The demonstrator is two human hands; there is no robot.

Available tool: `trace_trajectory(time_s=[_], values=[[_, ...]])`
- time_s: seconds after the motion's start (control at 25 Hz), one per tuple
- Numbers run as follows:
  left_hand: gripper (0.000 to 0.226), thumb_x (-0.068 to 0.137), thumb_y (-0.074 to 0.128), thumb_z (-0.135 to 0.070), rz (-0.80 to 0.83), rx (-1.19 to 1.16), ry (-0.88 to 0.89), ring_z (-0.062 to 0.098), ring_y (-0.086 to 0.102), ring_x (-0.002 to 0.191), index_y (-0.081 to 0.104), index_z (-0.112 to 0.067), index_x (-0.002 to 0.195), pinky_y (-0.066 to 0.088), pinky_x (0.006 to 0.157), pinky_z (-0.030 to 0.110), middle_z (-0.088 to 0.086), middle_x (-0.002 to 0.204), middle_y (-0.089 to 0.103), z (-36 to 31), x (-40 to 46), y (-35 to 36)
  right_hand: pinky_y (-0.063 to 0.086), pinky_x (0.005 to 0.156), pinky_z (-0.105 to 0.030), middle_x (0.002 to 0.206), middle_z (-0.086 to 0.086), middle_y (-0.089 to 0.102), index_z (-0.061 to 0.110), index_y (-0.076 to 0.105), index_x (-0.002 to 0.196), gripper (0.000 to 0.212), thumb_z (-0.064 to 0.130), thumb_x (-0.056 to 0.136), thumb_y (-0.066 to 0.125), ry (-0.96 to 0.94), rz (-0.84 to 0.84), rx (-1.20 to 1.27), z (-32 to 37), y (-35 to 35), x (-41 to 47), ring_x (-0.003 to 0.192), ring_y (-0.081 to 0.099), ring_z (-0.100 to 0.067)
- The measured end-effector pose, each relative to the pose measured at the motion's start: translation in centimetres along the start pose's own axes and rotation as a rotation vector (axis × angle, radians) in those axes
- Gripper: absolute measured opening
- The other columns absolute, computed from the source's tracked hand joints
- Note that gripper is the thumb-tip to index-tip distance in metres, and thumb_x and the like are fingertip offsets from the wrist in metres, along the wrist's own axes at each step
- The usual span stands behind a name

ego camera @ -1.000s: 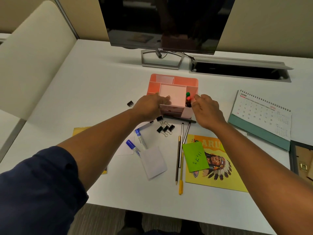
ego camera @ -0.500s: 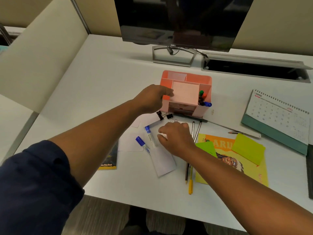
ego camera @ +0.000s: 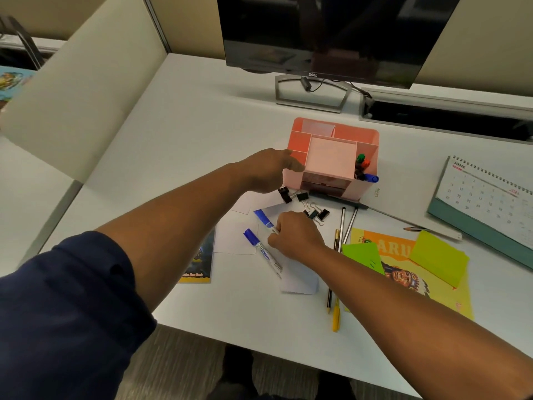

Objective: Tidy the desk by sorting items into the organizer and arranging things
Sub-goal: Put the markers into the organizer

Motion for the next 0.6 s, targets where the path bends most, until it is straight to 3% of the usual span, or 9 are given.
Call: trace_trajectory(time_s=[0.16,0.32,0.44,0.6], values=[[0.070,0.089,0.044,0.014,-0.003,0.007,-0.006,0.024,0.031,0.148,0.053,-0.030,0.143,0.032,0.118,0.042,0.001,0.159,0.038,0.1,0.4,0.0,0.039,0.055,-0.026,0.069,0.002,0.056,0.020,0.055,0.082,0.013,0.029,0.088,0.061,-0.132,-0.065,-0.105,-0.6,-2.6,-1.8,0.066,0.057,-0.018],[0.073,0.087,0.043,0.015,-0.013,0.014,-0.023,0.027,0.038,0.144,0.052,-0.031,0.144,0.036,0.115,0.041,0.001,0.161,0.033,0.4,0.4,0.4,0.037,0.051,-0.029,0.064,0.002,0.055,0.019,0.051,0.083,0.012,0.029,0.084,0.058,-0.221,-0.275,-0.047,-1.5,-6.6,-4.3,0.058,0.051,-0.020],[0.074,0.087,0.043,0.014,-0.026,0.009,-0.019,0.029,0.038,0.144,0.052,-0.034,0.143,0.035,0.114,0.041,0.000,0.163,0.029,0.7,0.5,0.8,0.044,0.050,-0.032,0.060,0.004,0.053,0.019,0.056,0.081,0.008,0.023,0.082,0.063,-0.290,-0.537,0.116,-3.0,-10.5,-5.9,0.054,0.051,-0.020],[0.075,0.085,0.043,0.015,-0.050,-0.025,-0.016,0.026,0.034,0.147,0.053,-0.032,0.143,0.033,0.116,0.038,0.001,0.163,0.028,0.7,0.3,0.8,0.047,0.056,-0.029,0.073,-0.001,0.063,0.013,0.065,0.094,0.008,0.019,0.089,0.065,-0.302,-0.894,0.241,-6.0,-16.0,-6.2,0.062,0.058,-0.023]])
Point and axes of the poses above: each hand's wrist, its own x-axis towards the middle knuckle, its own y-axis out of the palm, z = x × y, the point moved 2 cm from there along x, towards the middle knuckle
